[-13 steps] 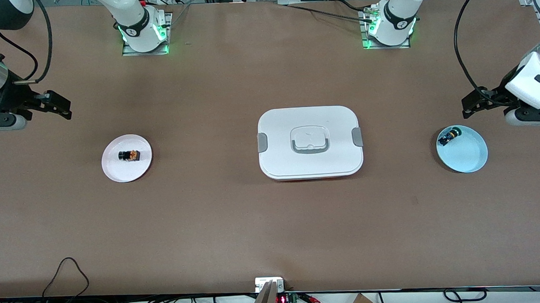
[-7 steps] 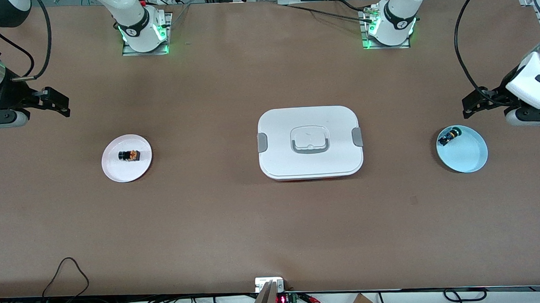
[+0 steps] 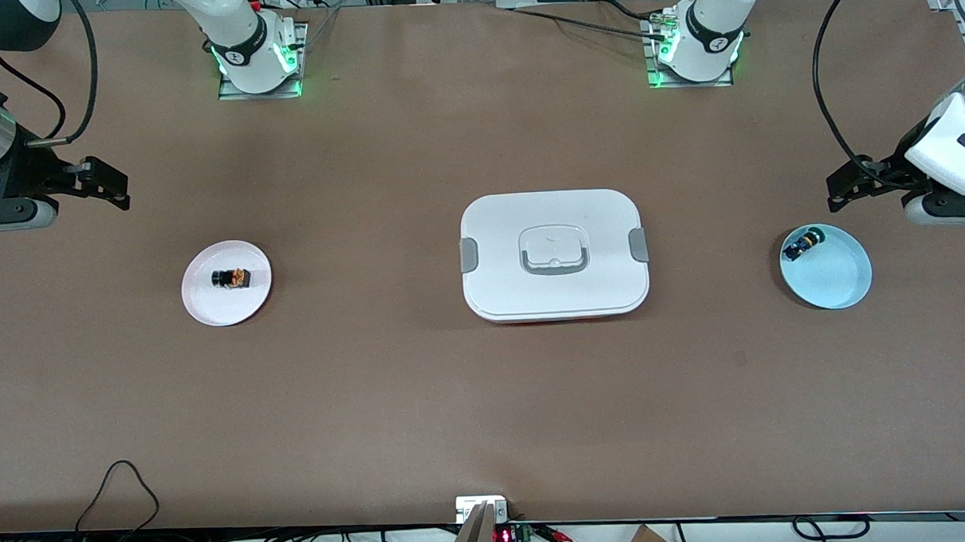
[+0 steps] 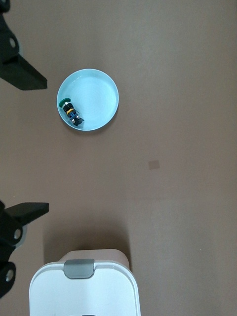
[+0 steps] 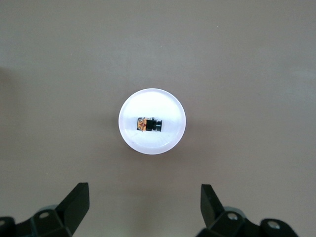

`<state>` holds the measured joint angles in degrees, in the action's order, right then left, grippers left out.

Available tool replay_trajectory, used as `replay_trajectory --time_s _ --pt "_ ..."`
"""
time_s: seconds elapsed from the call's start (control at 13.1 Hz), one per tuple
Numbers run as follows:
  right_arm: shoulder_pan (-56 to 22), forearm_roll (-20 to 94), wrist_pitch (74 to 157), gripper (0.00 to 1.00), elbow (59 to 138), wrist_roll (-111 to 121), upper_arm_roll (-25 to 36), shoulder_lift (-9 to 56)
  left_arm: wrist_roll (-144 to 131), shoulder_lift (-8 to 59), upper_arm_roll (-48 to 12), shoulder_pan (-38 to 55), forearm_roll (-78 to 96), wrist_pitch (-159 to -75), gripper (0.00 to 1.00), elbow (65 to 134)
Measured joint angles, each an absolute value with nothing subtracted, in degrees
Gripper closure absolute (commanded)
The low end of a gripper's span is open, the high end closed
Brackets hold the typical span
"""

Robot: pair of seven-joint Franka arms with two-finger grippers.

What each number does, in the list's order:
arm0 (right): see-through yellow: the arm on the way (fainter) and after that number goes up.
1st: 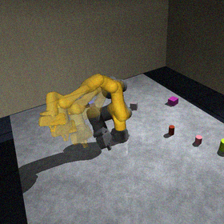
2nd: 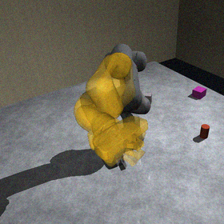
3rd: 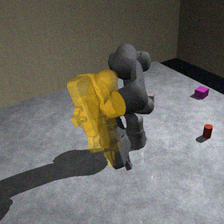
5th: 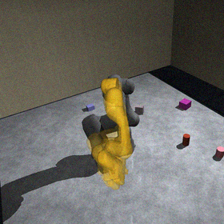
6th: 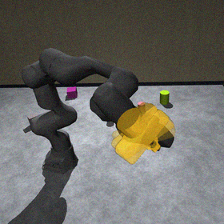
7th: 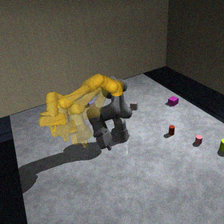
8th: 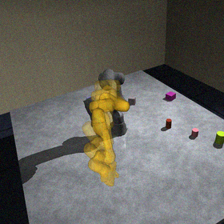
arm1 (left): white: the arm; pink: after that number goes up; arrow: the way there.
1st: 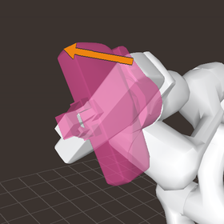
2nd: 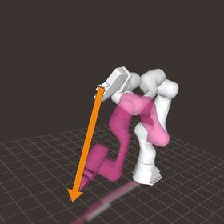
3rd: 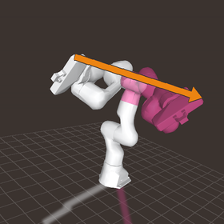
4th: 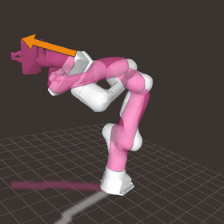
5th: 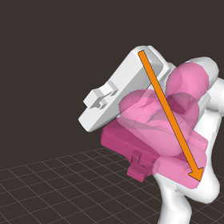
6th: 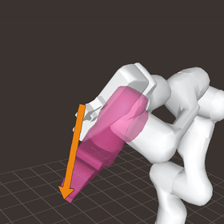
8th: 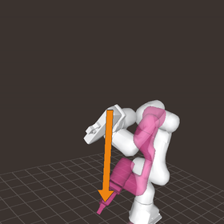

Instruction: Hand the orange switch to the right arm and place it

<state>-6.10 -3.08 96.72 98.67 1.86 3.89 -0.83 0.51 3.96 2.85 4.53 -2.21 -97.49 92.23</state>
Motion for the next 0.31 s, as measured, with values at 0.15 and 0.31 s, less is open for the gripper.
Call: replay_trajectory --time_s 0.15,0.31 --pt "-5.99 -2.17 96.14 0.00 98.35 1.78 4.09 -0.84 0.51 3.96 2.84 4.53 -2.21 -97.49 0.00 92.23" --pt "-5.98 -1.96 95.96 0.00 98.22 1.74 4.13 -0.84 0.51 3.96 2.81 4.53 -2.21 -97.49 0.00 92.23"
